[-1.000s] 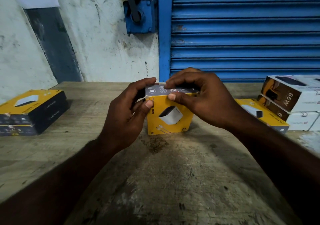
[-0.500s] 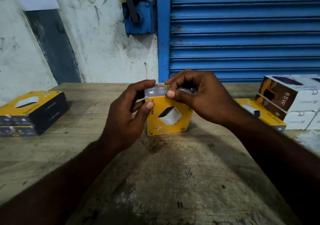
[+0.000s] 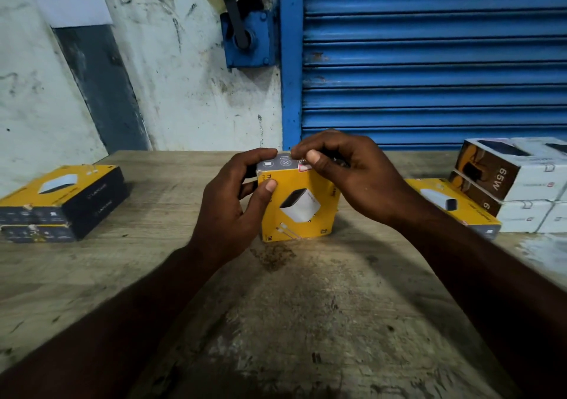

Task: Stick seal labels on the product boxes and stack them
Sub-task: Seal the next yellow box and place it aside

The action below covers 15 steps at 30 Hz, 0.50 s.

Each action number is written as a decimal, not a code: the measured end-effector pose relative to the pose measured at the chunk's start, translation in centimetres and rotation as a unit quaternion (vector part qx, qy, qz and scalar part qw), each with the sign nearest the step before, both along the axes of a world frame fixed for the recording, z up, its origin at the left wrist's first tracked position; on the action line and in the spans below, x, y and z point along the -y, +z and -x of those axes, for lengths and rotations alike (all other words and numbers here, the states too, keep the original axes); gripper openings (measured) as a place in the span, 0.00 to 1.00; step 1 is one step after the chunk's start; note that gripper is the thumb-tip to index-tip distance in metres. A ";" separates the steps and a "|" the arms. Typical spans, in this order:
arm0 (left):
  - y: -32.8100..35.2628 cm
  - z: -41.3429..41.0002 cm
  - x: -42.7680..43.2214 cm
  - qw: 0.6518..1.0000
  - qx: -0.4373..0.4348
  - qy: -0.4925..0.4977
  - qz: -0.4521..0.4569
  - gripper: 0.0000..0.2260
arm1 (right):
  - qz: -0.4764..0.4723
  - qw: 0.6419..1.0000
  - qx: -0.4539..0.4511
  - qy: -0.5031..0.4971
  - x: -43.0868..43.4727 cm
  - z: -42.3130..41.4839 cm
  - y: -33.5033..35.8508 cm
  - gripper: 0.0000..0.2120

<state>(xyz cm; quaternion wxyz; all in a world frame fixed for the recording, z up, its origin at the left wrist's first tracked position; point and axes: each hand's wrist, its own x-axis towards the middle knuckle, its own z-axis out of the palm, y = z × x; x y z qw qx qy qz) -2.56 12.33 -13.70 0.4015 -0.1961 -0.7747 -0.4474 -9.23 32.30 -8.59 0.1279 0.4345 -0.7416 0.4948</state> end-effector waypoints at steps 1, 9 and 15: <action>0.0 0.1 0.0 1.000 -0.002 0.002 0.003 0.15 | 0.001 1.000 0.005 0.007 -0.2 0.2 0.0 0.10; -0.2 0.4 0.0 1.000 -0.001 0.019 0.006 0.15 | 0.017 1.000 0.017 0.018 0.0 0.4 0.0 0.06; -0.2 0.5 0.2 0.997 -0.020 0.048 0.056 0.16 | -0.034 0.997 0.065 0.023 -0.1 0.4 1.2 0.05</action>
